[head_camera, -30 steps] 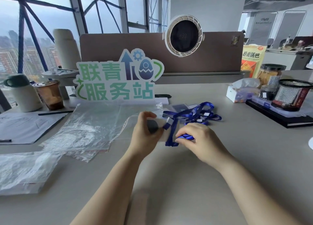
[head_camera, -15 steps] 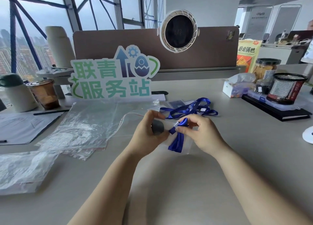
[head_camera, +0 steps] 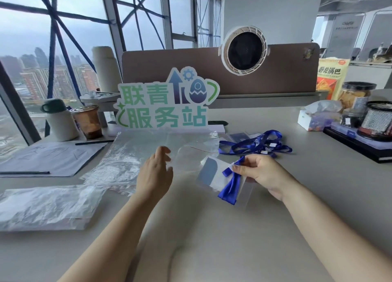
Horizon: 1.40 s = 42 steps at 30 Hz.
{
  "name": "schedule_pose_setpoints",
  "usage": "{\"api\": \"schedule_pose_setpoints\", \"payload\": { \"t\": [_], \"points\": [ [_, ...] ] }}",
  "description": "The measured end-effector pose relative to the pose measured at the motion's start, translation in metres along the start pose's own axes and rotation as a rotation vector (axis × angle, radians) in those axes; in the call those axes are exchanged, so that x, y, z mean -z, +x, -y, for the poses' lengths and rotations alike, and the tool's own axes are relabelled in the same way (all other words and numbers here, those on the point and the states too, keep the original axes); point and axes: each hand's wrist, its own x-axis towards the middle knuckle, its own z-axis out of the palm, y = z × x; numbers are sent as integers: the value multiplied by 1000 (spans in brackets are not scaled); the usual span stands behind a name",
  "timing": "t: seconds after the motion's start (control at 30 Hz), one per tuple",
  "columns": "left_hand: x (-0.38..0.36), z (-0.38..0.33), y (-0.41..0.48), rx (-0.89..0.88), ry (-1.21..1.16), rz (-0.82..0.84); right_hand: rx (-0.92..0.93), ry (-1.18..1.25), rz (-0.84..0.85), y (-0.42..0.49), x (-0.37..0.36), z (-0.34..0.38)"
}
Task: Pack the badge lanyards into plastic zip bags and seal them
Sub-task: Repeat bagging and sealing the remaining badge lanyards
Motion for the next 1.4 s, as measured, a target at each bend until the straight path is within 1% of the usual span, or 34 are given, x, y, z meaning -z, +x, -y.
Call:
{"api": "schedule_pose_setpoints", "payload": {
  "t": [0.07,0.17,0.23,0.37,0.4,0.47,0.6,0.63,0.67,0.73,0.8,0.87,0.93,1.0,1.1,1.2,1.3,1.4],
  "points": [
    [0,-3,1,29,-26,-44,-34,-8,19,2,-9,5],
    [0,-18,0,-34,-85,-67,-107,94,-14,8,-25,9],
    [0,-27,-4,-95,-128,-51,-143,183,-103,13,-38,9],
    [1,-34,-9,-193,-122,-40,-152,282,-365,24,-54,9],
    [0,-35,-10,-204,-136,-40,-137,297,-405,26,-57,10],
    [-1,-36,-11,-219,-177,-48,-104,288,-403,27,-63,12],
    [0,-35,-12,-203,-256,-33,-73,142,-218,22,-73,15],
    [0,-33,-12,-205,-272,-25,-47,50,-180,19,-71,14],
    [1,-31,-12,-214,-267,-19,2,-110,-156,16,-66,13],
    [4,-26,-13,-261,-200,4,137,-493,-187,11,-51,11],
    [9,-18,-14,-342,-88,47,253,-767,-274,7,-35,11],
    [15,-13,-16,-418,66,126,374,-918,-314,8,-20,9],
    [18,-9,-16,-457,209,196,525,-1054,-292,14,-11,2],
    [17,-6,-16,-468,297,205,661,-1193,-271,21,-6,-6],
    [13,-1,-11,-463,285,134,718,-1311,-274,30,-6,-5],
    [18,0,0,-426,311,71,700,-1389,-237,41,0,-1],
    [41,-8,23,-352,268,1,641,-1294,-229,47,9,30],
    [77,-26,60,-274,119,-141,593,-1067,-294,55,23,92]
  ]
}}
